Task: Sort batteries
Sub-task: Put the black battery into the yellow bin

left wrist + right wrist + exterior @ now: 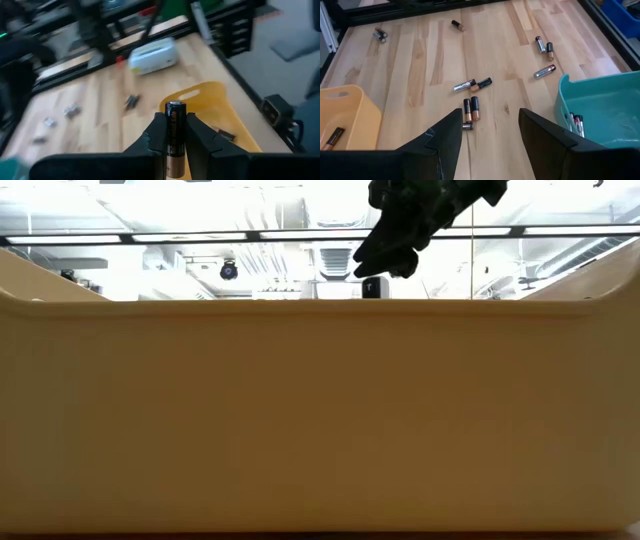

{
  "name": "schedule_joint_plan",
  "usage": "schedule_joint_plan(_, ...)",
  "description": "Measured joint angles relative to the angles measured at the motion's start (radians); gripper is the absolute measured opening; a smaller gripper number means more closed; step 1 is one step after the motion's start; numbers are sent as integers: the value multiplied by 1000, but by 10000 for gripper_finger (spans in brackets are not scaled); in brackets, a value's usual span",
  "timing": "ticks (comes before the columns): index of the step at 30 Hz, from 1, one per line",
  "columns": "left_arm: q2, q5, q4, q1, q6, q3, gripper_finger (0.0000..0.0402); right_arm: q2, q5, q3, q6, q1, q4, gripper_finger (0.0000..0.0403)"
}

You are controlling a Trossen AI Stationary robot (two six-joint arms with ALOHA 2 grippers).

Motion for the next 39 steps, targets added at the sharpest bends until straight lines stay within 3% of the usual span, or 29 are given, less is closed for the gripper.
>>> schedule_joint_plan(3, 22, 140, 25, 65, 84, -5, 22, 0, 0, 0, 0, 0, -16, 187)
schedule_joint_plan(6, 52, 211, 31, 112, 128, -11, 22, 0, 0, -1, 0, 0, -34, 187)
schedule_joint_plan(19, 210, 284, 94, 159, 113, -12, 22, 1, 0, -8, 9, 0, -42, 187)
schedule_joint_plan(30, 295, 553, 110, 235, -61, -12, 48, 2, 0, -14, 19, 0, -40, 187)
schedule_joint_plan(39, 289, 560, 93, 246, -78, -12, 54, 2, 0, -19, 18, 0, -40, 187)
